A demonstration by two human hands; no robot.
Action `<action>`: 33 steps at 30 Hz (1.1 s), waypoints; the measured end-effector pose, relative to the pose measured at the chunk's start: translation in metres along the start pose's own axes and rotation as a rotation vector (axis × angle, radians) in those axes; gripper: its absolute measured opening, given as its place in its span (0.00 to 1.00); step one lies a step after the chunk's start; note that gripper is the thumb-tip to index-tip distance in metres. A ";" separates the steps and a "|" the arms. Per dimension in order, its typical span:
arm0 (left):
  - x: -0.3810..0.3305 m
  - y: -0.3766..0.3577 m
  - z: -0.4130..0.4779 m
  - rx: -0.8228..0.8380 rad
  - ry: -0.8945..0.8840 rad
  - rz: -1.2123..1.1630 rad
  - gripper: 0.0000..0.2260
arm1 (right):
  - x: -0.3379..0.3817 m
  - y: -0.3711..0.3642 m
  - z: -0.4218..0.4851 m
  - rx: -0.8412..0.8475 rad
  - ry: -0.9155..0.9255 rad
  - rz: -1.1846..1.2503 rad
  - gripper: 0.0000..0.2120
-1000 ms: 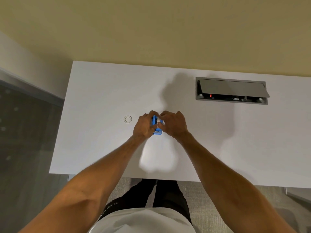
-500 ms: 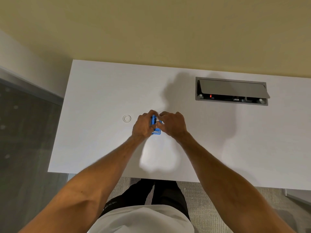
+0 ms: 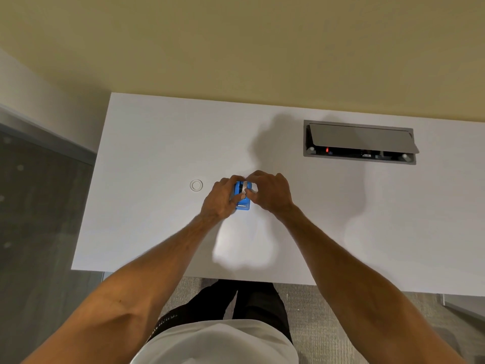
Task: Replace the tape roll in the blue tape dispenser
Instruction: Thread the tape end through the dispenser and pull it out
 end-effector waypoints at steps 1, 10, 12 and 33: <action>-0.001 0.001 0.000 0.001 0.003 -0.006 0.23 | 0.001 -0.001 0.000 0.016 0.002 0.004 0.17; -0.001 -0.003 0.005 0.003 0.052 -0.008 0.21 | 0.005 0.000 0.011 0.061 0.027 -0.116 0.18; 0.000 -0.003 0.007 0.001 0.051 0.007 0.22 | 0.003 -0.001 0.013 0.043 0.015 -0.137 0.19; 0.009 -0.009 0.012 0.027 0.085 0.045 0.24 | 0.000 -0.001 0.015 -0.044 -0.023 -0.011 0.15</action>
Point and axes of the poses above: each hand's wrist, its own z-axis towards the middle knuckle, its own y-axis out of the back of the hand, x = y × z, the point moved 8 cm from there along z, towards the middle knuckle, and after that the axes turned 13 degrees about -x, right-handed, at the moved point
